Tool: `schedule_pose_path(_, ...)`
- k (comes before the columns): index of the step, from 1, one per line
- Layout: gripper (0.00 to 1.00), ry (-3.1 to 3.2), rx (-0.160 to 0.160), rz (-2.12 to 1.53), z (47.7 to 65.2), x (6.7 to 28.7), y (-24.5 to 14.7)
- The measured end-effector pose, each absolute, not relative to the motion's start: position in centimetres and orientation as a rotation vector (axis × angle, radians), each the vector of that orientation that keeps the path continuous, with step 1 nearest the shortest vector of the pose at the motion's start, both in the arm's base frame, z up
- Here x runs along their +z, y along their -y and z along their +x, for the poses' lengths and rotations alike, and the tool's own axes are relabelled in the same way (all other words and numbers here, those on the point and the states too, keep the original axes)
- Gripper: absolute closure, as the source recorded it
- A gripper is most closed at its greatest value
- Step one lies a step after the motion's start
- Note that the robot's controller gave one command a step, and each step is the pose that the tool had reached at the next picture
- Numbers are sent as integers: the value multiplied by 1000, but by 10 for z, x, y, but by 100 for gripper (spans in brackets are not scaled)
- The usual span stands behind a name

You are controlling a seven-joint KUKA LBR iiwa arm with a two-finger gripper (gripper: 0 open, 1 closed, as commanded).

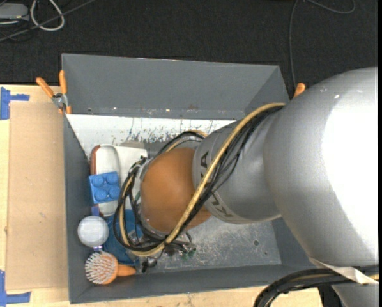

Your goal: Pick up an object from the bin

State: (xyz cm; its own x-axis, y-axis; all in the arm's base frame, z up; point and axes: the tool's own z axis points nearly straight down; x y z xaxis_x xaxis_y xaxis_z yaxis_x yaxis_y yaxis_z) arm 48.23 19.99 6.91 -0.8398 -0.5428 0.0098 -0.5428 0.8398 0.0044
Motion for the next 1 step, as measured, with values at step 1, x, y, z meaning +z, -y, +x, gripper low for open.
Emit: schedule_pose_path(1, 100, 3003, -2, 885, 482, 69, -200)
